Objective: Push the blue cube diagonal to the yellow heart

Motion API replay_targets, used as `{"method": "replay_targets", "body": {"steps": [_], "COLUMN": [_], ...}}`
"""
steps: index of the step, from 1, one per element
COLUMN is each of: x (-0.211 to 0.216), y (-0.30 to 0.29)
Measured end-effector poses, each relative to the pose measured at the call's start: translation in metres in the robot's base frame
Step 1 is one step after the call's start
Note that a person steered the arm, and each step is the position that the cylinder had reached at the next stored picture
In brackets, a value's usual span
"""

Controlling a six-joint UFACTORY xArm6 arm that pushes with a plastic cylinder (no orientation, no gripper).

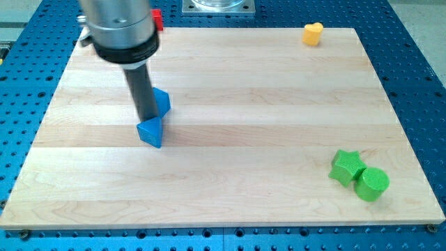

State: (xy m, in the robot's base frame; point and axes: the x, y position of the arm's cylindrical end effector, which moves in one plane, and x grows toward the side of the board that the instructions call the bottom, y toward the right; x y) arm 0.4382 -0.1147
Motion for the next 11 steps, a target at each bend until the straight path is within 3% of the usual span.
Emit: {"method": "replay_targets", "body": {"steps": [2, 4, 6, 7, 8, 9, 10, 11], "x": [-0.042, -0.047, -0.045, -0.057, -0.094, -0.084, -0.079, -0.079], "y": [-0.016, 0.173, -0.02, -0.08, -0.01, 0.104, 0.147, 0.104]}}
